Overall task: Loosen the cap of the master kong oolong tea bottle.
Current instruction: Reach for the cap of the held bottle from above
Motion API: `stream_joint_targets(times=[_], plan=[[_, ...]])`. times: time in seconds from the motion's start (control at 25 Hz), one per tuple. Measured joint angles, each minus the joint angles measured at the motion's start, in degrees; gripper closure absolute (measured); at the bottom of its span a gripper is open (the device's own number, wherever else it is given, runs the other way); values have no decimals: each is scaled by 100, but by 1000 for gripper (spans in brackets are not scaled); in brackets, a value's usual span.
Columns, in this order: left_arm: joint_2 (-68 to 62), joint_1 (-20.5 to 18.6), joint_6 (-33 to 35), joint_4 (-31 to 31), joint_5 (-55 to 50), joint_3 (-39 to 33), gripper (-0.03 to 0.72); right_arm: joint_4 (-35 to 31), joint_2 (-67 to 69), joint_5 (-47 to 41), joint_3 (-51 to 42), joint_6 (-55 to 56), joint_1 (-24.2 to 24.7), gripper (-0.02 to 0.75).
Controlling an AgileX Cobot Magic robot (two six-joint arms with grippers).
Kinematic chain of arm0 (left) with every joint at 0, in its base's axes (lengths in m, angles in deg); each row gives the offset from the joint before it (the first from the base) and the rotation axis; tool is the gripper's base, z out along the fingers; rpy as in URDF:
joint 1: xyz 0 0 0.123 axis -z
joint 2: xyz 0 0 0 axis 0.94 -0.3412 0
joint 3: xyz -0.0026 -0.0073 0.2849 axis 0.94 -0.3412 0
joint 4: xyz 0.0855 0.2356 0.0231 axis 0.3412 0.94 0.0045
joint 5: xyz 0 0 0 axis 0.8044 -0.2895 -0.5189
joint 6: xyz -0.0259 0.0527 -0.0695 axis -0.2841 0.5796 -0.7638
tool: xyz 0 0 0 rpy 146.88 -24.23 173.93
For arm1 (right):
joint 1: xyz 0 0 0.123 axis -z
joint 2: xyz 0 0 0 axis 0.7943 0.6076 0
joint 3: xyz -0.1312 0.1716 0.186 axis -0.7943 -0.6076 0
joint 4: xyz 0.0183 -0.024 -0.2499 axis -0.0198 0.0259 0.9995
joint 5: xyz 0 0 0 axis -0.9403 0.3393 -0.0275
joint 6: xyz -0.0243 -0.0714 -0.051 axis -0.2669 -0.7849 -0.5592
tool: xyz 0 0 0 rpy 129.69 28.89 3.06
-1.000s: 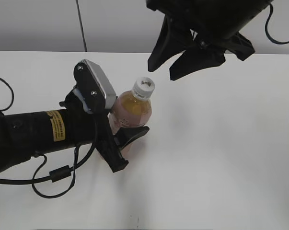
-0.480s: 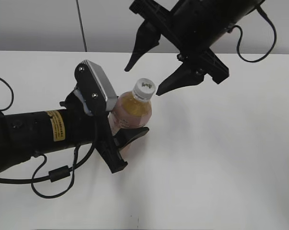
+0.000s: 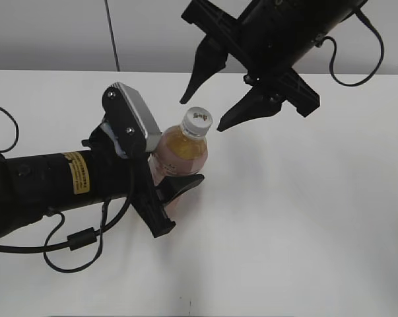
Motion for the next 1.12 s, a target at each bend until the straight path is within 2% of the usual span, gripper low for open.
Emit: stream_joint_targets(times=[0.68, 0.96, 1.12], plan=[[0, 0, 6, -27, 0, 0, 256, -36, 156, 58, 0, 28, 0, 321], [0, 0, 6, -31, 0, 0, 256, -101, 174, 76, 0, 10, -7, 393], [0, 0, 6, -38, 0, 0, 256, -109, 174, 82, 0, -63, -7, 465]])
